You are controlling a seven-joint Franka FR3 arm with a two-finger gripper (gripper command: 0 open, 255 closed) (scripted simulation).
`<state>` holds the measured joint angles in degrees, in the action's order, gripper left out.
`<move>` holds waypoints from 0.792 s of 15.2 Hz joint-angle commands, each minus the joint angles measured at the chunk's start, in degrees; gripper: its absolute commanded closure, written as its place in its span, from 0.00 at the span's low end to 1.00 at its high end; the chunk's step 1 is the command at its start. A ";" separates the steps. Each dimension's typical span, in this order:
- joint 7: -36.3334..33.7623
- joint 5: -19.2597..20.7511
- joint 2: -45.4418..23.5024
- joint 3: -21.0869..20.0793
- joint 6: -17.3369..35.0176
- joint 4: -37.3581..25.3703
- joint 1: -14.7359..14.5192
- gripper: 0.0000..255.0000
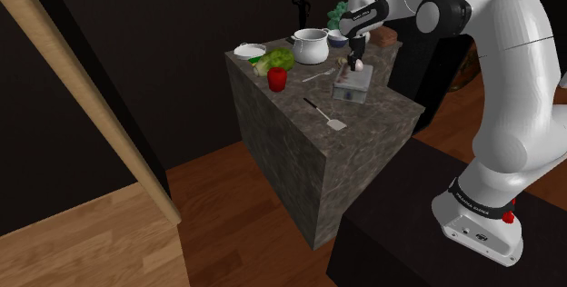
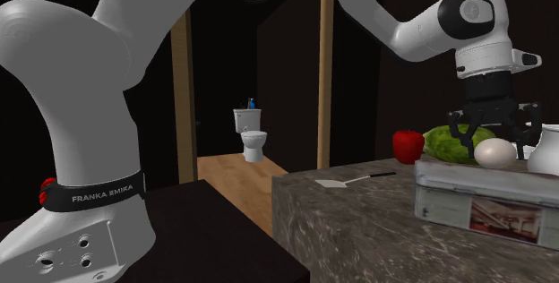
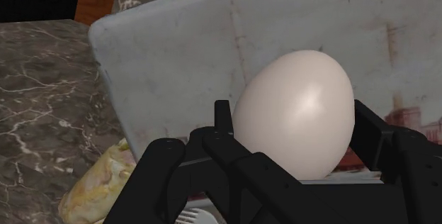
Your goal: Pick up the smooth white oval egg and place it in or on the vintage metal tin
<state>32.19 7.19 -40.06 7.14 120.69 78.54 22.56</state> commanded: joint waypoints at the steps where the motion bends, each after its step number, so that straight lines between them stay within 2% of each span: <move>1: -0.20 0.04 -0.39 -0.01 1.04 0.62 -0.03 1.00; 8: -0.20 0.04 -0.41 -0.01 1.03 0.59 -0.03 1.00; 9: -0.20 0.04 -0.41 -0.01 1.03 0.59 -0.03 0.00; 12: -0.20 0.04 -0.42 -0.01 1.03 0.58 -0.03 0.00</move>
<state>31.99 7.23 -40.48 7.13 121.72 79.13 22.54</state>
